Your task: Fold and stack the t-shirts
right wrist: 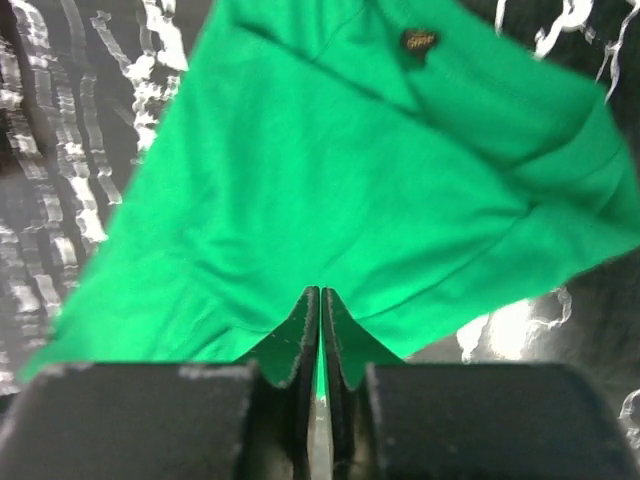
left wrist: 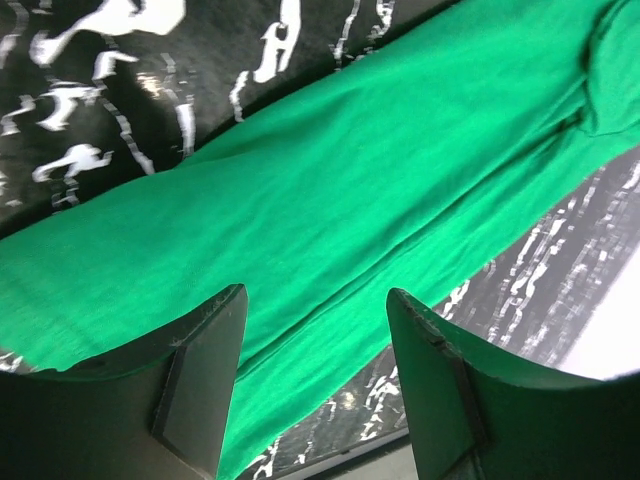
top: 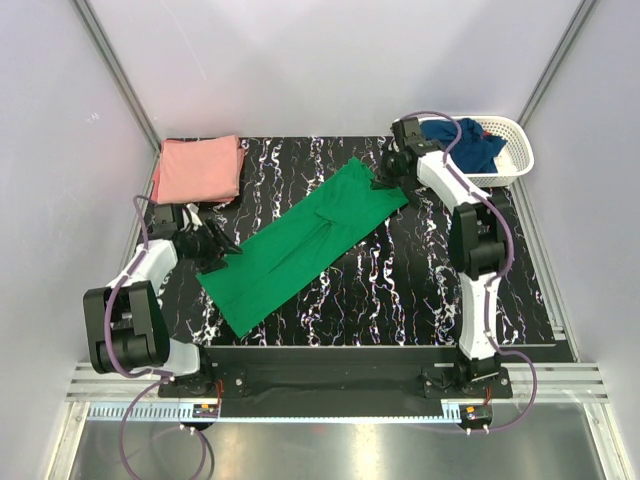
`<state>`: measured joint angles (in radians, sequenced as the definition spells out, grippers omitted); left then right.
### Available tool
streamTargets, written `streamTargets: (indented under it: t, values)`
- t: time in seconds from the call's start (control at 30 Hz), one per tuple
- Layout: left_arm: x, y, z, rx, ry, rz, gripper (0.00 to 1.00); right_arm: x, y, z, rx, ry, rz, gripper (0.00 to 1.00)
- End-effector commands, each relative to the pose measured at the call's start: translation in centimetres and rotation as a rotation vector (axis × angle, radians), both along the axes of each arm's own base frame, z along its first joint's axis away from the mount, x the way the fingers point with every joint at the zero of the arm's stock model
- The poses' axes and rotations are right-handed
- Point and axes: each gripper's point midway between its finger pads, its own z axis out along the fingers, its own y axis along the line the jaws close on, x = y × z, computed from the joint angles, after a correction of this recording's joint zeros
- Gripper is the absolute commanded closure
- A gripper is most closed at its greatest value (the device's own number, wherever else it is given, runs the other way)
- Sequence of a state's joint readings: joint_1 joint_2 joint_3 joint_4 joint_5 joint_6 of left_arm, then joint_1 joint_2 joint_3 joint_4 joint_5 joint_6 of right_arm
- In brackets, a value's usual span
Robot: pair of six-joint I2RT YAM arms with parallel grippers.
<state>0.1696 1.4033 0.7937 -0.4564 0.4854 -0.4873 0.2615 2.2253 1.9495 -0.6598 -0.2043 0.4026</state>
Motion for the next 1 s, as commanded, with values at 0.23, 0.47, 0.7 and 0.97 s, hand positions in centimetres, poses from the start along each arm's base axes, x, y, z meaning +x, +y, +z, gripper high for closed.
streamTargets:
  t: [0.23, 0.47, 0.7, 0.97]
  values:
    - [1.7, -0.9, 2.3, 0.001, -0.121, -0.041, 0.35, -3.6, 0.9, -1.9, 0.146, 0.071, -0.140, 1.00]
    - [1.4, -0.1, 2.6, 0.073, -0.119, -0.024, 0.35, -2.3, -0.1, -6.8, 0.016, 0.087, -0.091, 1.00]
    - [0.5, 0.1, 3.3, 0.274, -0.110, -0.055, 0.34, -1.1, -3.1, -9.2, -0.211, 0.112, -0.020, 1.00]
    - [0.2, -2.1, 1.8, 0.140, -0.090, -0.025, 0.34, 3.6, -2.5, -9.7, -0.249, 0.034, 0.095, 1.00]
